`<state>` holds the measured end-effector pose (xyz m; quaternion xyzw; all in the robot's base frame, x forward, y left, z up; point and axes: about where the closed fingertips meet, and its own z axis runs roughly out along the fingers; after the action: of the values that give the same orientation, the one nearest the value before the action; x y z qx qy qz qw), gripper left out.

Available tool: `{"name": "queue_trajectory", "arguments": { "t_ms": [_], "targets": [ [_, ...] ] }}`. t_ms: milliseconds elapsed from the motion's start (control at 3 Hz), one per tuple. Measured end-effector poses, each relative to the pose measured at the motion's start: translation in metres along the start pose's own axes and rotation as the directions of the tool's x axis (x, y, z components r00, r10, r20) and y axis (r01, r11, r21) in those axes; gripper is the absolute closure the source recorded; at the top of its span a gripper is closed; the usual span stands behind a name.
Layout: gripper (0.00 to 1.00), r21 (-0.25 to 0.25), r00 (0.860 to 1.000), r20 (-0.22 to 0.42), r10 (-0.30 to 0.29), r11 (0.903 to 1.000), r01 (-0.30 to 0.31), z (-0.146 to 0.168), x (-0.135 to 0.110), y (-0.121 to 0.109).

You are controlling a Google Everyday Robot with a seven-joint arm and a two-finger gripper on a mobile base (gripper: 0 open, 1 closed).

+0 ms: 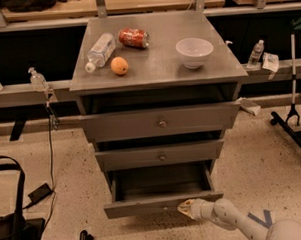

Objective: Close bottom drawer

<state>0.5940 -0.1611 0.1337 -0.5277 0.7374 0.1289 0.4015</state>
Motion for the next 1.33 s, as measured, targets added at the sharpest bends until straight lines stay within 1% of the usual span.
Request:
{"name": "queue_trajectory", "arguments": {
  "t_ms": [333,667,1000,1333],
  "targets": [
    [1.00,0.005,1.000,0.004,0.004,1.0000,-0.004,0.009,-0.004,-0.009],
    [1.00,0.005,1.000,0.009,0.001,1.0000,-0.001,0.009,-0.003,-0.008],
    [1.00,0.003,0.999,0.041,-0.015,0.9999,0.015,0.007,-0.003,0.003],
    [1.00,-0.013,0.999,0.045,-0.012,0.9998,0.012,-0.004,0.003,0.018]
  ]
}}
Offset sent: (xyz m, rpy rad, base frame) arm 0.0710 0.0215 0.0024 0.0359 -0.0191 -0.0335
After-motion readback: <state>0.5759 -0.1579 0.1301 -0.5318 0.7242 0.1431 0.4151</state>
